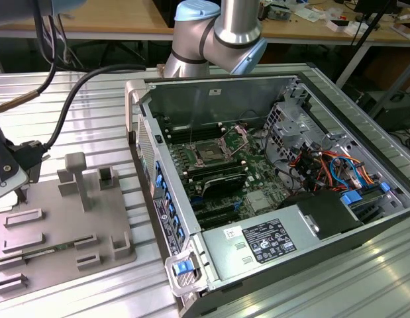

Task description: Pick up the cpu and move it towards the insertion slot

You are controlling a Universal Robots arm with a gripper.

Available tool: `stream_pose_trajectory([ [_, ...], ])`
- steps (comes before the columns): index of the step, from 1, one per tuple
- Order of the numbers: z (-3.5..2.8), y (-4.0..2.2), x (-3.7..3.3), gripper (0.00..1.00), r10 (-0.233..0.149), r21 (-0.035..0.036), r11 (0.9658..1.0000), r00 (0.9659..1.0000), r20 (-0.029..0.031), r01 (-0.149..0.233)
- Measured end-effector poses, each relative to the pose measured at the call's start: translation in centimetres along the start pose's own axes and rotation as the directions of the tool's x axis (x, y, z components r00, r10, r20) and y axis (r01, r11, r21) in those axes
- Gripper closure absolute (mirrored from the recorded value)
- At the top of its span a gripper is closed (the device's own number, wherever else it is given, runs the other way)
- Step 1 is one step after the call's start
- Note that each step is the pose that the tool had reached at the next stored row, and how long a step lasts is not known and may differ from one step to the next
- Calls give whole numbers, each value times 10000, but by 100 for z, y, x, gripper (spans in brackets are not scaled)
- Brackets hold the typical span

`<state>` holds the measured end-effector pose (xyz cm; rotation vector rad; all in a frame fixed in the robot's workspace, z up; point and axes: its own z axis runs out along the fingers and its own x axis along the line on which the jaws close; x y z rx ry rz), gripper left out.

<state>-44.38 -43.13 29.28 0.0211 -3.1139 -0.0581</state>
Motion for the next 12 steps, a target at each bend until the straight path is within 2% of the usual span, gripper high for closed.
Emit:
stream_pose_trajectory([
  [12,-81,3,-1,45,0,0,10000,10000,0,0],
])
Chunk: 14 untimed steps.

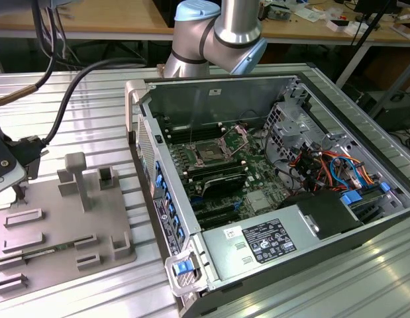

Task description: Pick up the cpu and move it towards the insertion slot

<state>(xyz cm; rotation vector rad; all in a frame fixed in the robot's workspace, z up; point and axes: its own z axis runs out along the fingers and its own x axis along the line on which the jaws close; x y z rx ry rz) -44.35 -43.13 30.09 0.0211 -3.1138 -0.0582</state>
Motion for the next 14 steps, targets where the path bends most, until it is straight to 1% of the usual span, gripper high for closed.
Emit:
stream_pose_trajectory([
  [10,-57,2,-1,45,0,0,10000,10000,1,0],
  [12,-82,3,-1,45,0,-1,10000,10000,3,0],
  [14,-89,3,0,45,0,0,10000,10000,1,0],
])
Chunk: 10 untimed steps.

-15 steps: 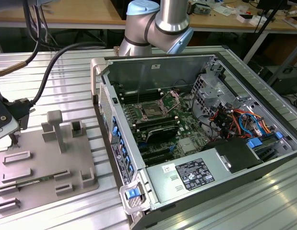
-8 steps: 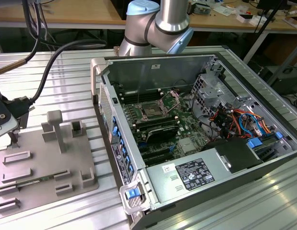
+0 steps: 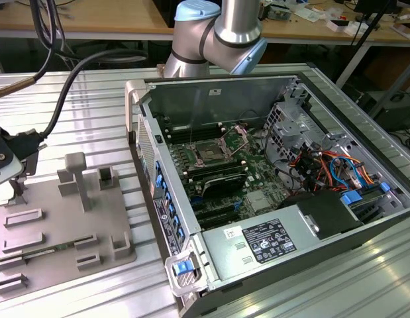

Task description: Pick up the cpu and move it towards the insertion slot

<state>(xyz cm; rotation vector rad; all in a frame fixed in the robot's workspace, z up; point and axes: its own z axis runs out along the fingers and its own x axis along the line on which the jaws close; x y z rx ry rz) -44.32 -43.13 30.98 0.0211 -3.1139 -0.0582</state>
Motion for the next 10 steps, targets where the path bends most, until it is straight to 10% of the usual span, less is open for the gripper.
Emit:
stream_pose_trajectory([
  [10,-12,-2,1,45,0,0,10000,10000,0,0],
])
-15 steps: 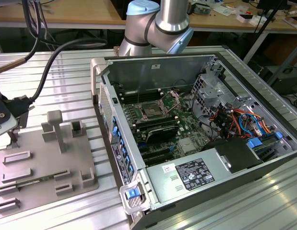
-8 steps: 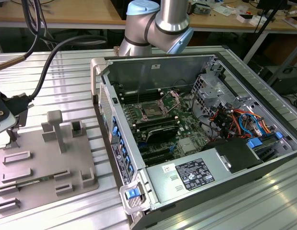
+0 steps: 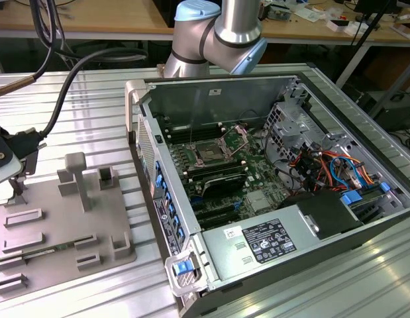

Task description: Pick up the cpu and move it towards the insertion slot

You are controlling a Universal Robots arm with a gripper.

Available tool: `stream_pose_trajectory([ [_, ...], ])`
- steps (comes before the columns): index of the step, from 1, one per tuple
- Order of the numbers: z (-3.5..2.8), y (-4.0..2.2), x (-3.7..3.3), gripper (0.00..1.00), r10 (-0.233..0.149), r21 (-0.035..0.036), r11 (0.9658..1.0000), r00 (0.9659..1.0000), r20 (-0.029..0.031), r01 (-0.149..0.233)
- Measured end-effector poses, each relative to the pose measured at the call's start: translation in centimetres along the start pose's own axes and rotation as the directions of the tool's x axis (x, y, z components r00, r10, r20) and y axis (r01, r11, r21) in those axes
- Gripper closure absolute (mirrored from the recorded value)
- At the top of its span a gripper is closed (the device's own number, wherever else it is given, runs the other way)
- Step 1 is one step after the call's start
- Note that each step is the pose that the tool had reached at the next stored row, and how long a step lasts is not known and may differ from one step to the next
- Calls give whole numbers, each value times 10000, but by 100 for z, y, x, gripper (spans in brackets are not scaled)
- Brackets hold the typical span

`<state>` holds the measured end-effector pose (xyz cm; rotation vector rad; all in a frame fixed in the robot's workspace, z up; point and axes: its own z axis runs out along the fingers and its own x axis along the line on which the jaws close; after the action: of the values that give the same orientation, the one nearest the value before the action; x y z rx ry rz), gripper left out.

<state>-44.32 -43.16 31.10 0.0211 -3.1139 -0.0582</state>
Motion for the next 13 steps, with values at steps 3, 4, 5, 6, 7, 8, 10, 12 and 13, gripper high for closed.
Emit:
stream_pose_trajectory([
  [3,-15,0,0,45,0,1,10000,10000,-2,0],
  [4,-24,1,1,45,0,1,10000,10000,-2,0],
  [5,-34,1,1,45,0,1,10000,10000,-1,0],
  [6,-42,2,1,45,0,0,10000,10000,0,0],
  [7,-52,2,1,45,0,1,10000,10000,-1,0],
  [8,-58,2,1,45,0,0,10000,10000,0,0],
  [10,-76,3,2,45,0,0,10000,10000,-1,0],
  [12,-92,4,2,45,0,0,10000,10000,0,0],
  [13,-101,4,2,45,0,1,10000,10000,-1,0],
])
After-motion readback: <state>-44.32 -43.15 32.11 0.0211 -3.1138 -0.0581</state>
